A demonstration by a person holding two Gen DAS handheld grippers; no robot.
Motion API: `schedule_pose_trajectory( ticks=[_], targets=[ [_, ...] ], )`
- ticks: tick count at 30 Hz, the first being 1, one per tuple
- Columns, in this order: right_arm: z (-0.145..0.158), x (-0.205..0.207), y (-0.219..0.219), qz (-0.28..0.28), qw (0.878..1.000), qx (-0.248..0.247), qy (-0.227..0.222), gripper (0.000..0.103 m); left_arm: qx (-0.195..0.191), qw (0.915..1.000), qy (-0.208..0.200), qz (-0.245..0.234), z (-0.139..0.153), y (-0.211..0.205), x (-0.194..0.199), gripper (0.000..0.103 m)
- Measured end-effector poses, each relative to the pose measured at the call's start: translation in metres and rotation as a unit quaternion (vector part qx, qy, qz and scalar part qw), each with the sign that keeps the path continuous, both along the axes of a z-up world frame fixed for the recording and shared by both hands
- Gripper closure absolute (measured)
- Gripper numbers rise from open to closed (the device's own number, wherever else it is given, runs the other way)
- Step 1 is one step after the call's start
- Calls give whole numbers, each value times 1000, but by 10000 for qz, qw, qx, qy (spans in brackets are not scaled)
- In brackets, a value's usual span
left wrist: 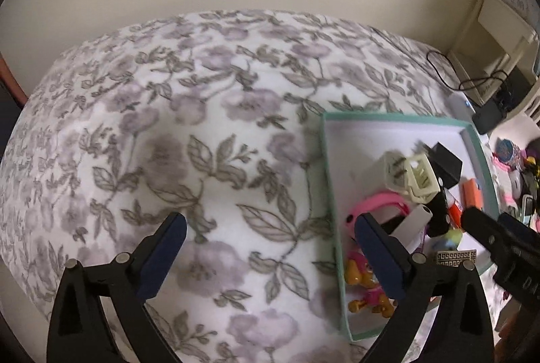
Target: Organize rigid objects
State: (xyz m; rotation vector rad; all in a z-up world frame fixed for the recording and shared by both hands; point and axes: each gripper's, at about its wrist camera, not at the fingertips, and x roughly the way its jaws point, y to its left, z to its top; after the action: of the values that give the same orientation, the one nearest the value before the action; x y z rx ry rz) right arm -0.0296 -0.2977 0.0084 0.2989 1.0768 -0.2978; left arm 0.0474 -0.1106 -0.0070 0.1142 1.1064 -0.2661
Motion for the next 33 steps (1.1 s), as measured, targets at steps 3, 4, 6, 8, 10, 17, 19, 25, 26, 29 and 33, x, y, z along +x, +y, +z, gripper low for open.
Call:
schedule_pose_trajectory(
  ticks=[3, 4, 6, 8, 10, 17, 19, 25, 26, 29, 33],
  targets=[
    [2, -2, 6, 51, 9999, -88, -12, 3, -86, 9999, -60, 20, 6, 8, -3, 3],
    [2, -2, 8, 71, 9999, -93, -15, 2, -105, 9999, -59, 9, 8, 9, -4, 3],
    [3, -4, 13, 122, 9998, -141, -18, 2, -139, 9999, -51, -27, 13, 13, -8, 3],
    [5, -8, 18, 168, 9996, -245, -17, 2, -182, 9998, -74, -48, 16, 13, -12, 3],
    [7, -11, 22, 195, 9994, -287, -28, 2, -252, 9996, -114, -78, 21, 14, -17, 3],
    [13, -25, 31, 248, 9991, -331, -118, 2, 17, 9994, -334, 43, 33, 21, -32, 3],
    [15, -28, 33, 256, 9989, -366, -153, 2, -2, 9994, -346, 47, 35, 25, -36, 3],
    [21, -36, 38, 276, 9986, -395, -238, 2, 287, 9981, -544, 98, 41, 30, -47, 3],
    [22, -37, 39, 285, 9985, -402, -253, 2, 284, 9980, -551, 104, 42, 31, -49, 3],
    [25, -39, 42, 320, 9982, -415, -291, 2, 245, 9982, -541, 107, 43, 34, -53, 3],
    [28, -42, 43, 322, 9982, -385, -340, 2, 357, 9976, -561, 196, 44, 37, -57, 3]
  ],
)
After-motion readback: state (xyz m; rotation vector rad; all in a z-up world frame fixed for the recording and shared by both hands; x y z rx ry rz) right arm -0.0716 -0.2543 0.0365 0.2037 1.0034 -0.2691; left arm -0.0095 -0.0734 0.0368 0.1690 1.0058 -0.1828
